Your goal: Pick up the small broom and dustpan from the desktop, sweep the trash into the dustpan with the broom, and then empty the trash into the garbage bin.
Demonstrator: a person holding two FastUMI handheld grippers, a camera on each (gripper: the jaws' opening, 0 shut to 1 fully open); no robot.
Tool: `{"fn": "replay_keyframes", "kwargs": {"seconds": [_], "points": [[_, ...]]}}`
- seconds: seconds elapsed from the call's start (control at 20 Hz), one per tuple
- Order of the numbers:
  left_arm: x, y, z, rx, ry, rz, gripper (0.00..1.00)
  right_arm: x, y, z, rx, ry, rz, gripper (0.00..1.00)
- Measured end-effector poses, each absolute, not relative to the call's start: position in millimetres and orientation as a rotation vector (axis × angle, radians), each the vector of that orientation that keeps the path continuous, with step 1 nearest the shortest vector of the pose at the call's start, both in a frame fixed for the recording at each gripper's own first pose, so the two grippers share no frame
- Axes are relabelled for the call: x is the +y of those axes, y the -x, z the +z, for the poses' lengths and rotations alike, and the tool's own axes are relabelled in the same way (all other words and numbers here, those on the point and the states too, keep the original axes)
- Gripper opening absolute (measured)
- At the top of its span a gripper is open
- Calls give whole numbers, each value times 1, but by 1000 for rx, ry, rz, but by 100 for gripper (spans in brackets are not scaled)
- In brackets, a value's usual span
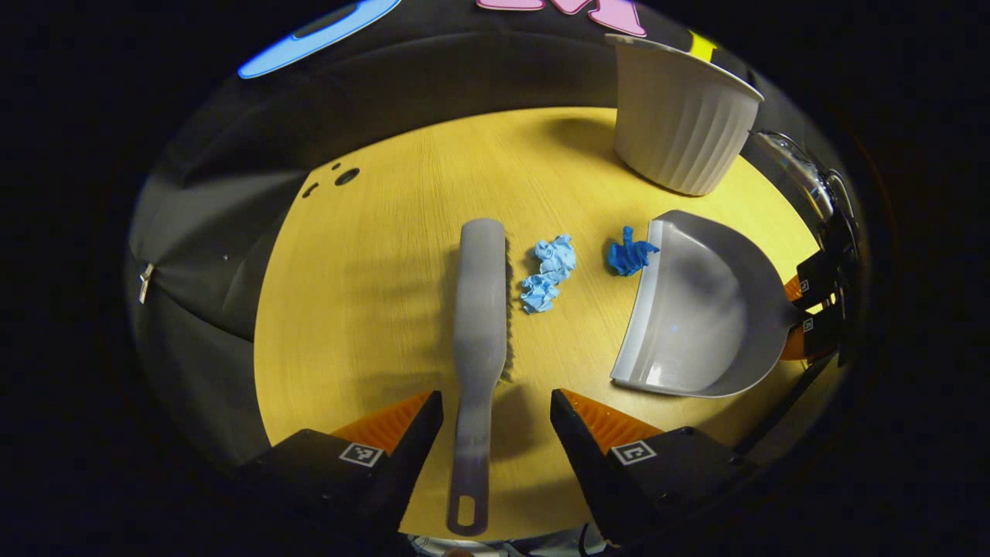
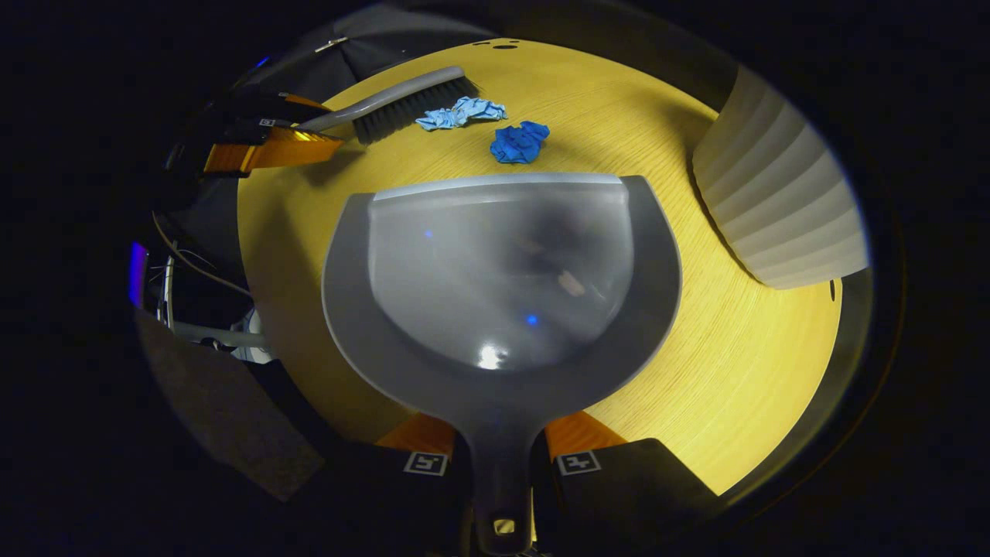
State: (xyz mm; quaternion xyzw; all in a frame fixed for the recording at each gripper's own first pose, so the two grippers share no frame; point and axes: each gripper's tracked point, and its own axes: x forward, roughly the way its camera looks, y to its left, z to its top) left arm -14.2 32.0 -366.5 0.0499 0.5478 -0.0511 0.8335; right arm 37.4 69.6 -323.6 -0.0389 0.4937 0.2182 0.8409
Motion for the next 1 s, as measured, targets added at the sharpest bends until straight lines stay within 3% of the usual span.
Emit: {"fn": "replay_keyframes", "kwargs": {"seconds": [0.1,0.2,0.25,0.4,0.45,0.6,0.65,0.8,1.0], "points": [[33,13,-376,1194,-99,-117,87,69,-36,-325,1046,92,462,36],[39,12,-382,1213,-131,-113,77,68,-36,-324,1046,104,462,36],[38,13,-385,1224,-144,-124,65,69,-35,-324,1048,102,462,36],[42,14,-394,1254,-183,-140,47,69,-36,-325,1055,90,464,36],[45,15,-398,1263,-195,-133,36,69,-35,-325,1057,89,464,36],[46,13,-400,1276,-188,-126,34,69,-35,-324,1060,89,466,36],[47,15,-402,1288,-175,-123,27,68,-35,-324,1063,89,467,36],[44,11,-399,1279,-122,-123,31,68,-34,-325,1069,86,470,36],[41,5,-399,1269,-128,-156,24,67,-31,-324,1083,82,477,36]]}}
